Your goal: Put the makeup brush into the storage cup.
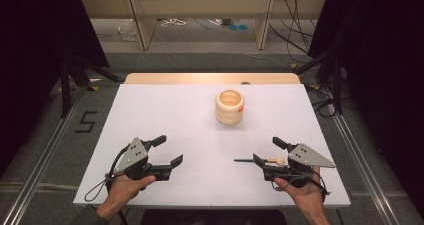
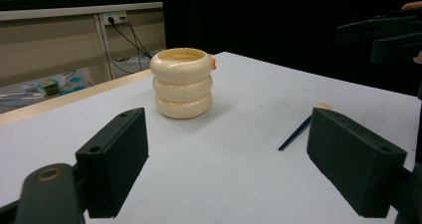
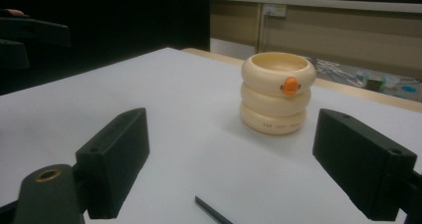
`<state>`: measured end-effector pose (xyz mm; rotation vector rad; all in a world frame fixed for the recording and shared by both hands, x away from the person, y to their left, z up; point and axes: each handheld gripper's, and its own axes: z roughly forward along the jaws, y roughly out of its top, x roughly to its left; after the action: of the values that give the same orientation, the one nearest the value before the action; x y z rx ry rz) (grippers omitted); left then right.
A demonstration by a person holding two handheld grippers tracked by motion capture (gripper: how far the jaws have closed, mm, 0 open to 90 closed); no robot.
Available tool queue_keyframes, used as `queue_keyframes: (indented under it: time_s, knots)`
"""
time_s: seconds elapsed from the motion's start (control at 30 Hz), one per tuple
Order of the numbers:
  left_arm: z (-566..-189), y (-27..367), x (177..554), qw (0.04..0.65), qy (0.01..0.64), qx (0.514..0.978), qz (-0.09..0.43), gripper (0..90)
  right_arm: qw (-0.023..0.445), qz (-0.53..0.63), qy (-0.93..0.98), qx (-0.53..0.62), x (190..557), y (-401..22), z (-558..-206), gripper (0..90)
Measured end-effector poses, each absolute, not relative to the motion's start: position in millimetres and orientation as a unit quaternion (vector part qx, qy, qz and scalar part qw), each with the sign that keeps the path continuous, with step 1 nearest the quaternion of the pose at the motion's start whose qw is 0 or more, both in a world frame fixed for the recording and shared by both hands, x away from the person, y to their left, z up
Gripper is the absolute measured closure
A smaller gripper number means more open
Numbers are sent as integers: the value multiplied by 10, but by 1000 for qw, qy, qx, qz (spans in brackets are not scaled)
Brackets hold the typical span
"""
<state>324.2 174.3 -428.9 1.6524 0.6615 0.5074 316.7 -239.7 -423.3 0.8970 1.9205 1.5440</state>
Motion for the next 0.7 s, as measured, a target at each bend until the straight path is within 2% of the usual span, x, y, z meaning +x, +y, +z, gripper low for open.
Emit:
queue_keyframes:
  time_s: [0.7]
  knots:
    - [-4290, 1743, 3244, 601, 285, 714, 219, 162, 239, 554, 725, 333, 3183, -2447, -4228, 154]
